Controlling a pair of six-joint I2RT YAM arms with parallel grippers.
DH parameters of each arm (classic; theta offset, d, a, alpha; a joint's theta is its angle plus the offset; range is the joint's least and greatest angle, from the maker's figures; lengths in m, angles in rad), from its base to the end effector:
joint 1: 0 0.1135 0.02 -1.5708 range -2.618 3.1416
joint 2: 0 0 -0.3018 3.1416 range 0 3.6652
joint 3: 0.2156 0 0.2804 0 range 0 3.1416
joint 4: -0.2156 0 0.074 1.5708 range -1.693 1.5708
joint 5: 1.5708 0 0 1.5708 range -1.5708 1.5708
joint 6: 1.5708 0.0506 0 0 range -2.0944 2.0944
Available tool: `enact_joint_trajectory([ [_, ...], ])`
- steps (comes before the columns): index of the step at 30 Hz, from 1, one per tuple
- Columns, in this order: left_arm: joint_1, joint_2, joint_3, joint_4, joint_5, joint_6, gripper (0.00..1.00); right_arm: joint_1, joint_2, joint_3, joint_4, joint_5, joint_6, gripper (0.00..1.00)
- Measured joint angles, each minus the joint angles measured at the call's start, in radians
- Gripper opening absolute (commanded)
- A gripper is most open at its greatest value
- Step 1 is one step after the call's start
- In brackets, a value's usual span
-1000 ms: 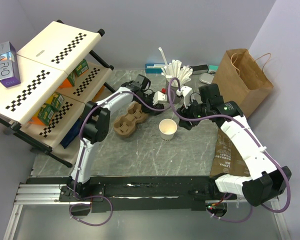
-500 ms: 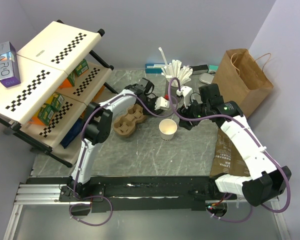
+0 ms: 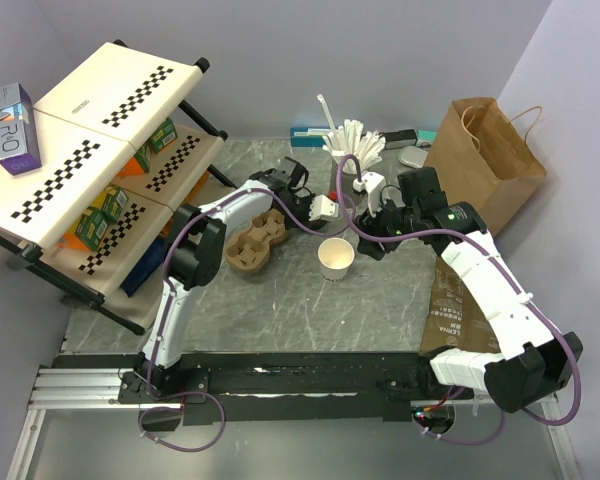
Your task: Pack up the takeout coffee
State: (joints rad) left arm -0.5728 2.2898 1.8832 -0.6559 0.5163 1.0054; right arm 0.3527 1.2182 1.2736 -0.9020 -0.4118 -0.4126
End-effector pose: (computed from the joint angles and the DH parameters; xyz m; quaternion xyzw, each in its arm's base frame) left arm 0.4499 -0.3199 0.1843 0.7094 0.6137 -0.1892 0.2905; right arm 0.2423 0.1108 0.3816 -0.4090 0.8222 0.1807 0.3523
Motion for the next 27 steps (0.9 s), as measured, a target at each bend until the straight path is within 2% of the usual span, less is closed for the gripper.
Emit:
enact_joint_trajectory([
  [8, 0.002, -0.007, -0.001, 0.0, 0.01, -0.025, 0.01, 0.0, 0.0, -0.005, 0.002, 0.0, 0.003, 0.63],
  [18, 0.005, -0.054, 0.062, 0.007, 0.099, -0.17, 0.01, -0.004, 0.0, -0.005, 0.006, 0.0, 0.003, 0.63],
  [19, 0.007, -0.063, 0.062, 0.007, 0.104, -0.179, 0.13, -0.004, 0.0, -0.005, 0.007, 0.0, 0.003, 0.63],
  [21, 0.007, -0.084, 0.052, 0.014, 0.106, -0.177, 0.29, -0.004, 0.0, -0.005, 0.011, 0.0, 0.003, 0.63],
  [24, 0.01, -0.109, 0.026, 0.011, 0.094, -0.138, 0.36, -0.004, 0.0, -0.005, 0.013, 0.0, 0.003, 0.63],
  [27, 0.01, -0.107, 0.024, -0.024, 0.06, -0.068, 0.36, -0.004, 0.0, -0.005, 0.013, 0.0, 0.003, 0.63],
])
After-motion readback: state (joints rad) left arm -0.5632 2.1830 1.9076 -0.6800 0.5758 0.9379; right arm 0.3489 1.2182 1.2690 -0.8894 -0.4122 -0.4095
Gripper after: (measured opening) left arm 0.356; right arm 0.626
